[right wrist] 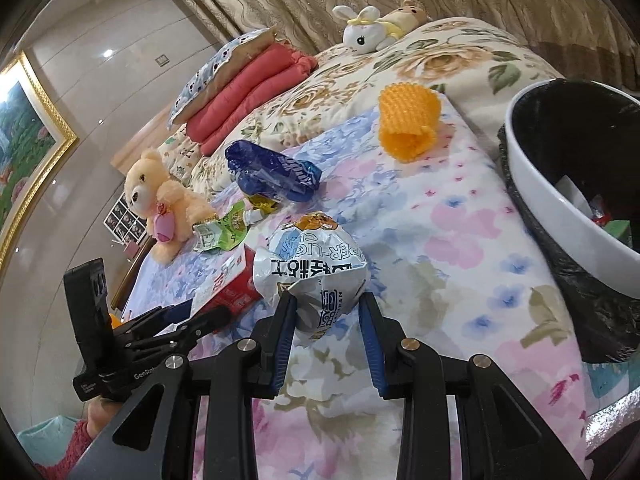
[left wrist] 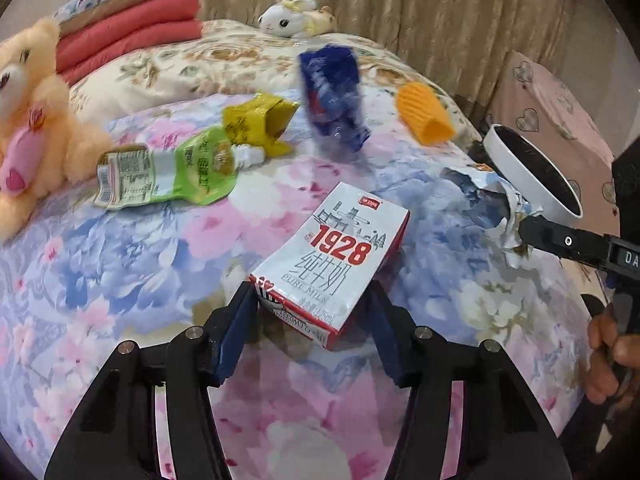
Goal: Collect trash
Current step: 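Carry the milk carton and snack bag over the trash bin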
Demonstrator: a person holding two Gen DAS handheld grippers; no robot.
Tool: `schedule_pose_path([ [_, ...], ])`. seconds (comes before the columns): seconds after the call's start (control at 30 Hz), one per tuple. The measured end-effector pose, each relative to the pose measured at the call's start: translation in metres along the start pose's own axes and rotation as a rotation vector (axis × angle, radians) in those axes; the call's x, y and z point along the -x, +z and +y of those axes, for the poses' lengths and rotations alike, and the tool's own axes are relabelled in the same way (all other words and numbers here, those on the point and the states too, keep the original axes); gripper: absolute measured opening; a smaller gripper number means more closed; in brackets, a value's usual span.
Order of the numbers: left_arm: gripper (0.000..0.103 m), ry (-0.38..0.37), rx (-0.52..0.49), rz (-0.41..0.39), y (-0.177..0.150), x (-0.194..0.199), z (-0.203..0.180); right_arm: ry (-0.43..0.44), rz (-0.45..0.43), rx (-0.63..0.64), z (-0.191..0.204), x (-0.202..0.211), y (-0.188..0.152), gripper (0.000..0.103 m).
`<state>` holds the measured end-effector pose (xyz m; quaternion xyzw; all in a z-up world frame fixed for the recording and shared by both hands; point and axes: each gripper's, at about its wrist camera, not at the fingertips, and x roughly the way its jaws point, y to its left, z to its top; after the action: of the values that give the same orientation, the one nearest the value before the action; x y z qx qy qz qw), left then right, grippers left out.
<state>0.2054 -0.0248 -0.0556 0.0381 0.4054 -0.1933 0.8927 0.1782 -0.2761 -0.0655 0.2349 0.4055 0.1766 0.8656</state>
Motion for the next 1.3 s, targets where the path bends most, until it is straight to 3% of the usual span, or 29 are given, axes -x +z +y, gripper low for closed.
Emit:
schedule_pose_path([
  [0.33, 0.054, -0.046, 0.054, -0.06, -0.001, 0.021, -0.032, -0.022, -0.048, 0.0, -0.015, 0.028, 0.0, 0.033],
  [1.3, 0.054, -0.164, -0.049, -0.084, 0.042, 0.009, -0.165, -0.156, -0.189, -0.089, -0.101, 0.118, 0.014, 0.033],
])
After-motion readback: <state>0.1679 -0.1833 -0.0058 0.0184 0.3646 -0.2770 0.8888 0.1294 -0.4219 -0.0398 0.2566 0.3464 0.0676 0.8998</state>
